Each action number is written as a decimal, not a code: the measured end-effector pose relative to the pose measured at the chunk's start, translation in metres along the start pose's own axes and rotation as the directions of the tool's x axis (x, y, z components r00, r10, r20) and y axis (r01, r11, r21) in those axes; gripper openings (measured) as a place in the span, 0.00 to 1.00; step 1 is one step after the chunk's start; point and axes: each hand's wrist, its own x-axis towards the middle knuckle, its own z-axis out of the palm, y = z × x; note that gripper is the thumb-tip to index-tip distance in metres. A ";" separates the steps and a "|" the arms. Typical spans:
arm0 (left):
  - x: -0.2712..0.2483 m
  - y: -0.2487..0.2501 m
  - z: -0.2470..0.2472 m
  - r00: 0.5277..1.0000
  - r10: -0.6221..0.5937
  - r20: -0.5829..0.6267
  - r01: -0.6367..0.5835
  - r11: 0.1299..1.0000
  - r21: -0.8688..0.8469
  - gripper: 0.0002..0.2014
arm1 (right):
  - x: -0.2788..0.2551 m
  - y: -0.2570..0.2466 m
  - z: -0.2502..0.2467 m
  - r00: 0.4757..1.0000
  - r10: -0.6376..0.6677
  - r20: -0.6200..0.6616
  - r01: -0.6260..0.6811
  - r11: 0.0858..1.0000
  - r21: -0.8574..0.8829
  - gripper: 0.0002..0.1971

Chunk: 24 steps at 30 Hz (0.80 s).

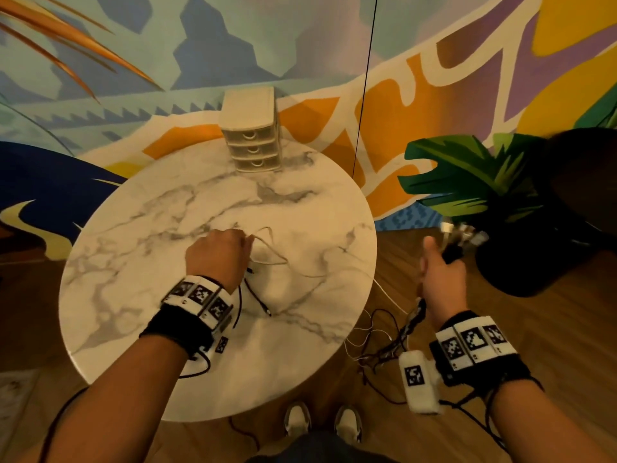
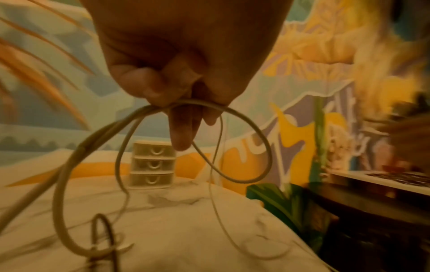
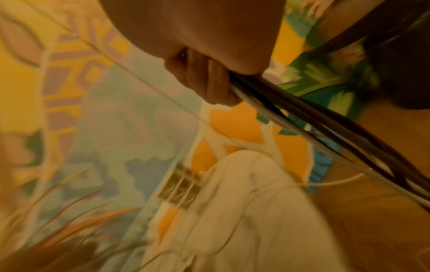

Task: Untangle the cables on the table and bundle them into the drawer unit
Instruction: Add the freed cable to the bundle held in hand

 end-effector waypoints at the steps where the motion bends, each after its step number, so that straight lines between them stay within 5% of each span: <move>1: -0.005 0.013 -0.001 0.999 0.045 0.018 -0.045 0.999 0.011 0.21 | -0.010 -0.001 0.011 0.994 -0.024 0.106 0.026 1.000 -0.016 0.14; 5: -0.034 0.068 -0.004 0.965 0.226 0.135 -0.236 0.969 0.067 0.16 | -0.046 0.006 0.068 0.886 -0.014 0.464 0.123 0.971 -0.205 0.27; 11: -0.060 0.071 0.009 0.934 0.291 0.209 -0.314 0.945 0.087 0.12 | -0.042 0.030 0.092 0.857 0.111 0.504 0.028 0.965 -0.261 0.22; 16: -0.048 0.047 0.029 0.937 0.201 0.286 -0.202 0.979 -0.027 0.10 | -0.037 0.020 0.092 0.930 -0.050 0.365 0.134 0.968 -0.210 0.22; 20: -0.001 -0.003 0.010 0.994 0.081 0.067 -0.079 0.996 -0.041 0.13 | -0.037 -0.004 0.081 0.960 -0.104 0.258 0.121 0.991 -0.052 0.23; 24: 0.022 -0.038 0.015 0.992 0.117 -0.043 -0.117 0.993 0.003 0.09 | -0.034 -0.028 0.068 0.978 -0.114 0.177 0.084 0.982 0.167 0.15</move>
